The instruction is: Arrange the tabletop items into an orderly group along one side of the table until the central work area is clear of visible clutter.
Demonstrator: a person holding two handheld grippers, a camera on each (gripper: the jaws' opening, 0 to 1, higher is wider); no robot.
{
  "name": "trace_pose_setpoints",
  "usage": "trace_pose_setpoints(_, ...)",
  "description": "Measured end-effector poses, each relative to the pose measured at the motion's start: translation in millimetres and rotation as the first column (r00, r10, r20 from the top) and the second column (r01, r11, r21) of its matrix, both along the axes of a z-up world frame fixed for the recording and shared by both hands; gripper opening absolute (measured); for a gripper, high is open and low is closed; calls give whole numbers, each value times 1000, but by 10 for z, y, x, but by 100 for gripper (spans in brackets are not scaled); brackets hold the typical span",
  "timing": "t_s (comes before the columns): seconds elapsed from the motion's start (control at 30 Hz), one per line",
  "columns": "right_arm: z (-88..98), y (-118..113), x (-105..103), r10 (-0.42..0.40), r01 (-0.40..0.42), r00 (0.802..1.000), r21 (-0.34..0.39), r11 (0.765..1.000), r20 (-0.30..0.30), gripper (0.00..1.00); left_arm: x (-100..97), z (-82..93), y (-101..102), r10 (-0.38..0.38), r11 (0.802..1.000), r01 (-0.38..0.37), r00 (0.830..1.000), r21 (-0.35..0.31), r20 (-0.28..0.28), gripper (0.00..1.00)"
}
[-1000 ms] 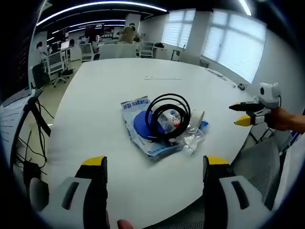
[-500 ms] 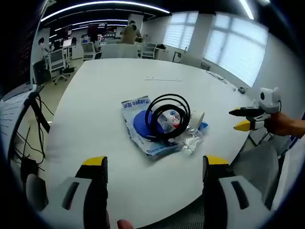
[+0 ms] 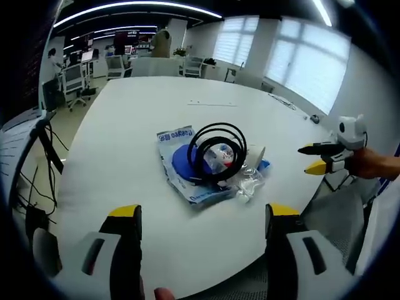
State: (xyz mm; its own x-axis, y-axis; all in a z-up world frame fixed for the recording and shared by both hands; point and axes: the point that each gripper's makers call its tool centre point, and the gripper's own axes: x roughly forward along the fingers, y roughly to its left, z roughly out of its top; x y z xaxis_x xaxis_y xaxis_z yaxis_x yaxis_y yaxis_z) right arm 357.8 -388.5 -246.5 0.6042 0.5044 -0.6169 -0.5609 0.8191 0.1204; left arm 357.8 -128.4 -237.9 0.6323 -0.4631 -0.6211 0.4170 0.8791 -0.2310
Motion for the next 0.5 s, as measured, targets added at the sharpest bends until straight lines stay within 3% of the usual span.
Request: trace_pose_setpoints(0.5, 20, -15, -72, -13, 13, 1000, 11, 1000, -6, 60, -19, -23, -63, -32, 999, 32, 999, 1, -1, 82)
